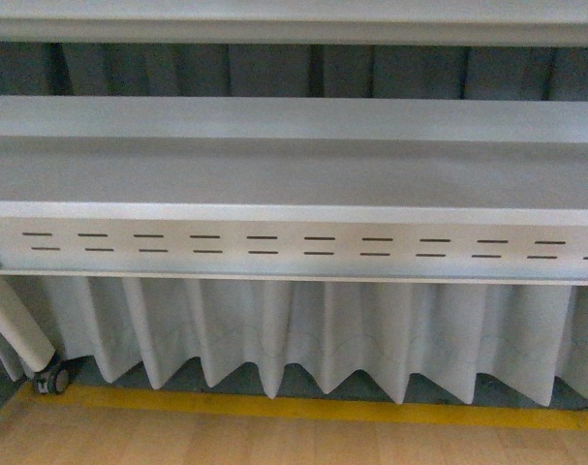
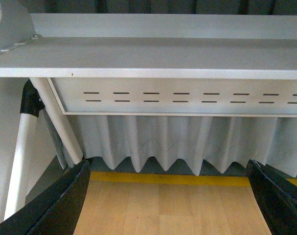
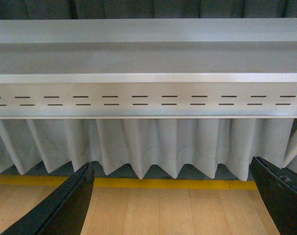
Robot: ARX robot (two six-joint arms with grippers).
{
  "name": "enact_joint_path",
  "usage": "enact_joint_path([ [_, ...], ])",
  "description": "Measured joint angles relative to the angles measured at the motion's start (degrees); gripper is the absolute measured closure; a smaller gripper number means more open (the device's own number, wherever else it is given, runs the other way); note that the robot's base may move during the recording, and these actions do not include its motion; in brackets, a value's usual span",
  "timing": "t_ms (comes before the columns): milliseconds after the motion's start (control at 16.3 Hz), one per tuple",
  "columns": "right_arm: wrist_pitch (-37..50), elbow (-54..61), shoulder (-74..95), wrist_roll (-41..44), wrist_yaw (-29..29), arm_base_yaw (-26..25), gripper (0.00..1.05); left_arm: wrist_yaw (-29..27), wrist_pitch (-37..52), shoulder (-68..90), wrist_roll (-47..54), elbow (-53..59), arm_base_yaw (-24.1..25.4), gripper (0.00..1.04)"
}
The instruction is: Wind up and store yellow beetle toy
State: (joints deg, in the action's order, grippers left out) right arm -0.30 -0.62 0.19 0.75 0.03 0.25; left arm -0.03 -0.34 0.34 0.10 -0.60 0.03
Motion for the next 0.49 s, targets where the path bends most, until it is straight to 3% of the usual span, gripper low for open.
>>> enact_joint_path([
  [492, 0.0, 0.0, 0.0, 0.0, 0.0, 0.0, 0.07, 0.0, -0.02, 0.0, 0.0, 0.0, 0.0, 0.07],
])
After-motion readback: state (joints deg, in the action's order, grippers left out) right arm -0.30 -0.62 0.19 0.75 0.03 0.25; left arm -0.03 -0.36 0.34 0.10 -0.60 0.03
